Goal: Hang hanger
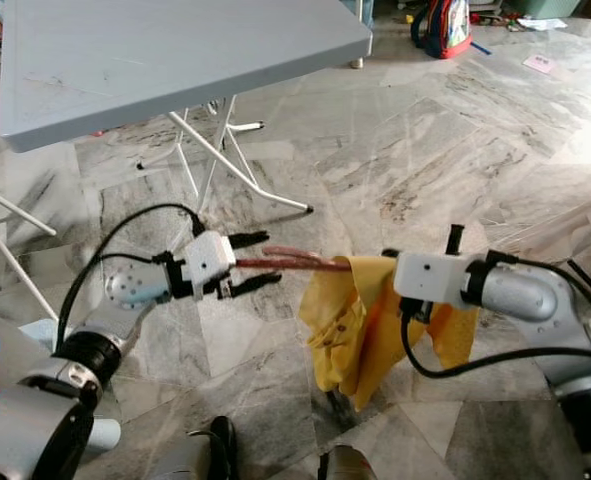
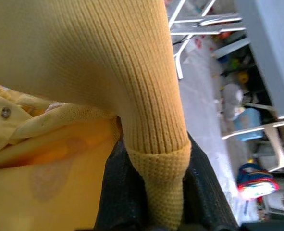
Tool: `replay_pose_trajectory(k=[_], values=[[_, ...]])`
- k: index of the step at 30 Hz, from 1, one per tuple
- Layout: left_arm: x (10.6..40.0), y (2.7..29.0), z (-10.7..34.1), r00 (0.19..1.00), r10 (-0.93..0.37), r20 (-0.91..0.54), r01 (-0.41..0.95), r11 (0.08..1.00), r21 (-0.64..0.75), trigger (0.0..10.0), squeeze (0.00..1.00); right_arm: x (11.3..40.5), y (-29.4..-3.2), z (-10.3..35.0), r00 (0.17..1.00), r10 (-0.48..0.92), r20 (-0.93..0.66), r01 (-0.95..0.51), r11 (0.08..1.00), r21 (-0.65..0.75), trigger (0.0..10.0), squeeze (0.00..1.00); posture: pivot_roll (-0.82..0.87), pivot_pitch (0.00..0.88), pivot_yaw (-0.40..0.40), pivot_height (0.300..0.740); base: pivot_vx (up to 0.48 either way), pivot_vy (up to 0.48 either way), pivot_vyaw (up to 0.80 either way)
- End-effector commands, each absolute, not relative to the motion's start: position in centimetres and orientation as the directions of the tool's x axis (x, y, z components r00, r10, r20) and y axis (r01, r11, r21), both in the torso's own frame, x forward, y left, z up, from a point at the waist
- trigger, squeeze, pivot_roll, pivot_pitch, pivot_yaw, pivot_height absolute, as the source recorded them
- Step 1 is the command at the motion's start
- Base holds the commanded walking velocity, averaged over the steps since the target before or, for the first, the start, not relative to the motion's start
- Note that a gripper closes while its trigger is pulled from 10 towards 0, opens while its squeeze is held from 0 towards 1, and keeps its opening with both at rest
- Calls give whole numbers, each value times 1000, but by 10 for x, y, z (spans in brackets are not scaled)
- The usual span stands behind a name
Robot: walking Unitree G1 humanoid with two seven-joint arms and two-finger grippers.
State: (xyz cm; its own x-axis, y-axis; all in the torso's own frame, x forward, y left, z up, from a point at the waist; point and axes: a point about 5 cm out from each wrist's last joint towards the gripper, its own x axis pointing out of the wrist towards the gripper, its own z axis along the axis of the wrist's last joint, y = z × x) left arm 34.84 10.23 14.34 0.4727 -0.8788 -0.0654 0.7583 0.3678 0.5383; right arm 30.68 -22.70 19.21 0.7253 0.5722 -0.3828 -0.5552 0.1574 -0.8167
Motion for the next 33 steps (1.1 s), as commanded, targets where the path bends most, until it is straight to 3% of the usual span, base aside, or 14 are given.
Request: replay_pose_trajectory(k=[1,7,8,9,10,11,23,33], values=[[350,103,143,482,-873,-78,747,363,557,10000,0,309,-220,204,732,607,-310,-494,158,-855,10000,0,-217,248,29,740,0,0,0],[353,102,150,480,-874,-77,740,357,570,10000,0,310,-218,202,730,609,-309,-493,157,-856,10000,0,-216,247,33,740,0,0,0],[353,101,150,471,-878,-83,747,347,567,7059,0,310,-218,201,729,609,-312,-494,153,-856,10000,0,-216,247,36,740,0,0,0],[353,101,150,466,-880,-87,750,342,566,5059,0,310,-218,200,729,609,-313,-494,151,-856,10000,0,-216,247,36,740,0,0,0],[353,100,150,460,-883,-90,754,335,566,2157,0,310,-218,200,729,609,-313,-494,150,-857,10000,0,-217,246,36,740,0,0,0],[353,99,150,449,-888,-98,759,321,566,0,0,311,-218,200,731,608,-311,-490,150,-858,10000,0,-218,245,38,740,0,0,0],[345,90,145,335,-926,-174,792,177,584,0,0,309,-220,195,728,598,-336,-506,137,-852,10000,0,-216,249,48,740,0,0,0],[346,86,151,297,-938,-178,786,135,603,0,0,308,-224,186,712,585,-388,-543,109,-832,10000,0,-210,246,46,740,0,0,0]])
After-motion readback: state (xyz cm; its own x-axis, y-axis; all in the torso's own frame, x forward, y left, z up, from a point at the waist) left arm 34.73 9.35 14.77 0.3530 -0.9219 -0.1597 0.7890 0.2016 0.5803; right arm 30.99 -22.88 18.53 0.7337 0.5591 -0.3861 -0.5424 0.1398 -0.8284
